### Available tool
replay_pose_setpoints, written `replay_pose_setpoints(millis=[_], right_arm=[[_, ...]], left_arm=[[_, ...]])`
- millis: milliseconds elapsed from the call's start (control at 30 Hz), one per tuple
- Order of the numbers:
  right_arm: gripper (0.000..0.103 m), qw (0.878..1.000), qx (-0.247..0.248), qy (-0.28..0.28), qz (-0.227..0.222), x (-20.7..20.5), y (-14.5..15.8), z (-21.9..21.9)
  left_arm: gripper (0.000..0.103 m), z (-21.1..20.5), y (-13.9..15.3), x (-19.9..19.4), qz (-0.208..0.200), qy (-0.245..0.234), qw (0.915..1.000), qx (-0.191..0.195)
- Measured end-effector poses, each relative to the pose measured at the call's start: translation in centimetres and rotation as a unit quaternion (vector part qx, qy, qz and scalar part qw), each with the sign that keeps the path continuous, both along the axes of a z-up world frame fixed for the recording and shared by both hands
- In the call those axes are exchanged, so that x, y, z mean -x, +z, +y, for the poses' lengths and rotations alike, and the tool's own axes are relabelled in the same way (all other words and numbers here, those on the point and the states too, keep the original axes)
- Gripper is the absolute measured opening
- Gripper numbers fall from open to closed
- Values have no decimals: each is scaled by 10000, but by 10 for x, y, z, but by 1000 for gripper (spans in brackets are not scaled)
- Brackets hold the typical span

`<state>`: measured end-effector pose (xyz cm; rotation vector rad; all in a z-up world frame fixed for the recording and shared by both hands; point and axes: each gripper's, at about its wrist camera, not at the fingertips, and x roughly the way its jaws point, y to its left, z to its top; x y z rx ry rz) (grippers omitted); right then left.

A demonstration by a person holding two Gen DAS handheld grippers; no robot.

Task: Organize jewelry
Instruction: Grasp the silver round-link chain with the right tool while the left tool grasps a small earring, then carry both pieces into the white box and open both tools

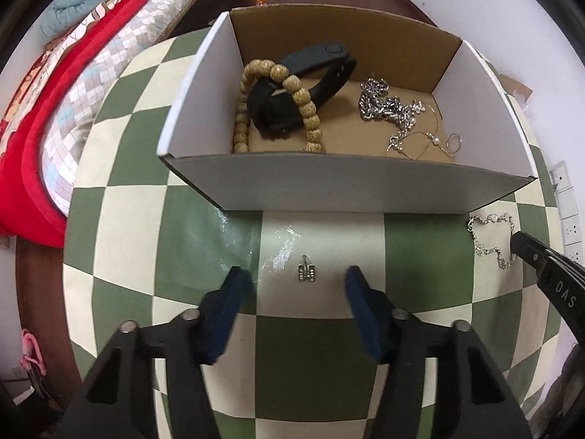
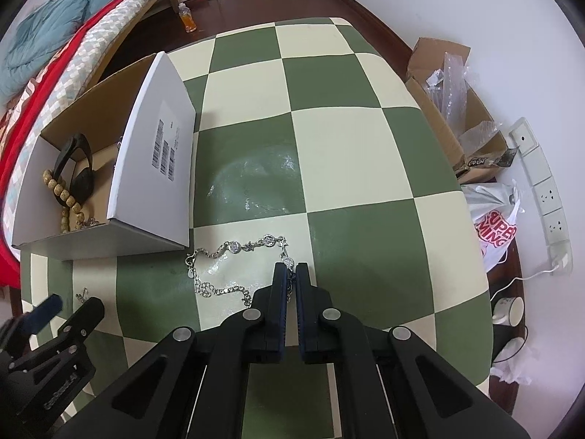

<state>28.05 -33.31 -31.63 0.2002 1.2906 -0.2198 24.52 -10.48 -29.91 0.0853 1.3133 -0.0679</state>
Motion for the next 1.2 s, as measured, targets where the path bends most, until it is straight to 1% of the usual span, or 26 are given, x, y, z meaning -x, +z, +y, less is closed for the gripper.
replay_pose_setpoints(millis=[33,67,100,133,167,233,267,533,667,733,900,933,1067,1100,1167,1200], right_arm=[[5,10000,-5,-8,7,0,0,0],[5,10000,-9,-14,9,0,0,0],[5,10000,-11,-20,10,0,0,0],[5,10000,-6,-21,15,0,0,0],[5,10000,-4,-28,22,-1,0,0],[5,10000,-10,-39,30,-1,0,-1],[5,10000,-11,-45,38,-1,0,-1],[4,10000,-39,-69,56,0,1,-1],[4,9998,-171,-86,4,7,2,-2],[0,9994,-317,-63,-79,13,6,-2],[0,9966,-760,-61,-314,33,25,-1],[0,9953,-882,-69,-393,38,32,0],[0,9917,-1110,-18,-646,50,58,2],[0,9915,-1132,28,-636,48,61,3],[2,9911,-1232,4,-513,38,58,1],[15,9915,-1206,15,-477,33,55,-1]], left_arm=[[47,0,0,0,-12,3,10000,16],[42,0,1,0,-19,2,10000,39],[40,0,1,0,-27,0,10000,59],[34,-1,1,0,-36,-11,10000,85],[24,-1,2,1,-68,-23,9999,81],[11,-5,3,1,-99,-78,9999,71],[6,-7,3,2,-108,-103,9999,63],[6,-7,6,11,-199,-158,9997,62],[6,-3,14,31,-233,-208,9995,110],[6,2,20,45,-243,-248,9993,155],[6,12,34,67,-247,-263,9988,324],[6,13,38,69,-260,-262,9987,362],[6,16,53,68,-348,-184,9980,504],[6,18,54,66,-352,-156,9978,535],[6,23,52,54,-366,-134,9978,537],[6,22,51,51,-370,-144,9979,518]])
